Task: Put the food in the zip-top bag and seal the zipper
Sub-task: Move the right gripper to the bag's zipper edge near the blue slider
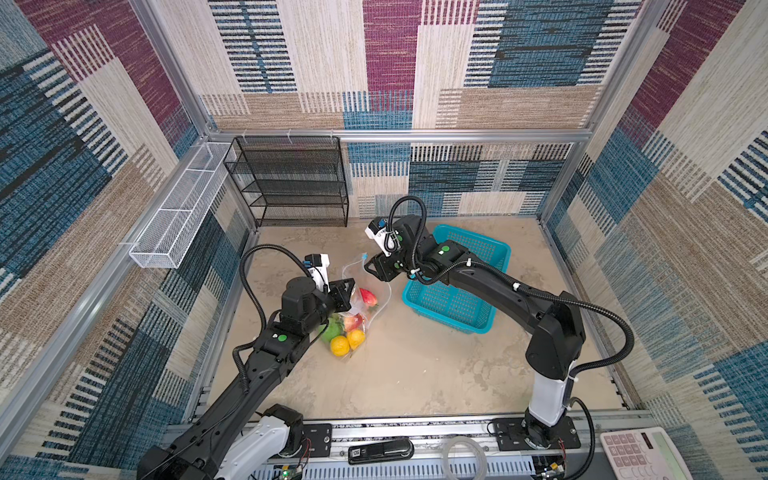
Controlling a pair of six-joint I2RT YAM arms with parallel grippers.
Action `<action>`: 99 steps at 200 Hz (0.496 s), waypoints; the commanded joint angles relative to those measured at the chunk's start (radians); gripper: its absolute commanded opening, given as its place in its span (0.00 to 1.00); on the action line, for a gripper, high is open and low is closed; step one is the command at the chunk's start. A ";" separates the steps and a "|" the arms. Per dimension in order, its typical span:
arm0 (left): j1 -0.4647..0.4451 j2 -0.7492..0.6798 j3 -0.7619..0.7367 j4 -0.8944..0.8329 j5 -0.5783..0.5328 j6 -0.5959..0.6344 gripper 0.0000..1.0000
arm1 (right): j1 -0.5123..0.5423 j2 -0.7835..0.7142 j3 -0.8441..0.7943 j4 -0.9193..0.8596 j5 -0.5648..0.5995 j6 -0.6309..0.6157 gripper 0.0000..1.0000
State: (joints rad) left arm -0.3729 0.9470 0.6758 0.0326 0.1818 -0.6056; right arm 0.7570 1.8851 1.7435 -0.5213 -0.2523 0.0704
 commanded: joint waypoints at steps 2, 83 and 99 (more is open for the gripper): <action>0.002 0.003 0.007 0.004 -0.006 0.016 0.00 | 0.000 0.008 0.004 0.022 -0.056 -0.006 0.46; 0.000 0.003 -0.081 0.076 0.036 -0.051 0.00 | -0.091 -0.027 -0.035 0.113 -0.183 0.250 0.65; -0.001 0.007 -0.098 0.099 0.040 -0.061 0.00 | -0.091 -0.033 -0.067 0.166 -0.237 0.292 0.69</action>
State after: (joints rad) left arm -0.3733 0.9493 0.5983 0.0689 0.1986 -0.6327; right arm 0.6621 1.8687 1.7077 -0.4641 -0.3798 0.2516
